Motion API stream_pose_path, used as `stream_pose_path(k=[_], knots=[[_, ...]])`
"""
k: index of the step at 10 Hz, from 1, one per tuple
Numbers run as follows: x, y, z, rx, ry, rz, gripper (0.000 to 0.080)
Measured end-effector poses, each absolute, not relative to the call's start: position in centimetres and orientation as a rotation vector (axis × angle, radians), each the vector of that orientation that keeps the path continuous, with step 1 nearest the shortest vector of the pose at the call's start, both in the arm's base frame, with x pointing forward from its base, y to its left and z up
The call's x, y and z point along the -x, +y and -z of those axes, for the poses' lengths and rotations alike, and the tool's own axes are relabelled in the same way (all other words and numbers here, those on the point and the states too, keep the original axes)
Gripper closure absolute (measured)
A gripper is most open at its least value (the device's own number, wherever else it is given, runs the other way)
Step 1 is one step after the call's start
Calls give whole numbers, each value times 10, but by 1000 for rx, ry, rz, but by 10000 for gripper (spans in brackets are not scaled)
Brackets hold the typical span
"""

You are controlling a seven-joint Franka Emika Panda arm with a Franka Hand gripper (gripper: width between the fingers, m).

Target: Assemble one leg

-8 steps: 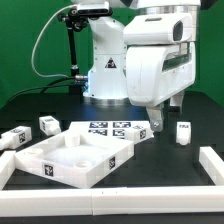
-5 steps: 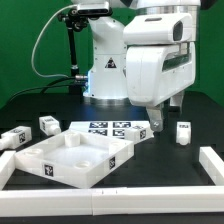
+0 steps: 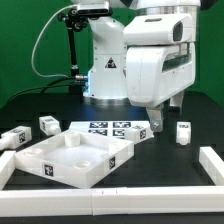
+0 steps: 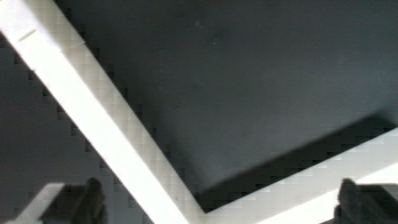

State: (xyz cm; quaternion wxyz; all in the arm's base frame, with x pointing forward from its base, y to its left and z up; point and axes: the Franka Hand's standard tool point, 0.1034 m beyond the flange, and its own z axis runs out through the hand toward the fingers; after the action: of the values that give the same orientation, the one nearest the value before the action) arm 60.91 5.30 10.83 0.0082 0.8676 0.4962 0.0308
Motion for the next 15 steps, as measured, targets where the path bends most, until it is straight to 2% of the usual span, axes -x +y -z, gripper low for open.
stream_pose_path(k=[4,5,7,8,12,13,15], knots=[[-609,51,-108,-2713,1547,-93,149],[-599,32,-105,-2683,1589,-84,149],[-559,-23,-104,-2668,1593,-51,149],[-552,-32,-105,-2681,1559,-61,149],[-553,-27,-105,-2678,1567,-66,149],[-546,-31,-102,-2671,1589,-50,149],[-490,-44,-79,-2711,1589,52,149]])
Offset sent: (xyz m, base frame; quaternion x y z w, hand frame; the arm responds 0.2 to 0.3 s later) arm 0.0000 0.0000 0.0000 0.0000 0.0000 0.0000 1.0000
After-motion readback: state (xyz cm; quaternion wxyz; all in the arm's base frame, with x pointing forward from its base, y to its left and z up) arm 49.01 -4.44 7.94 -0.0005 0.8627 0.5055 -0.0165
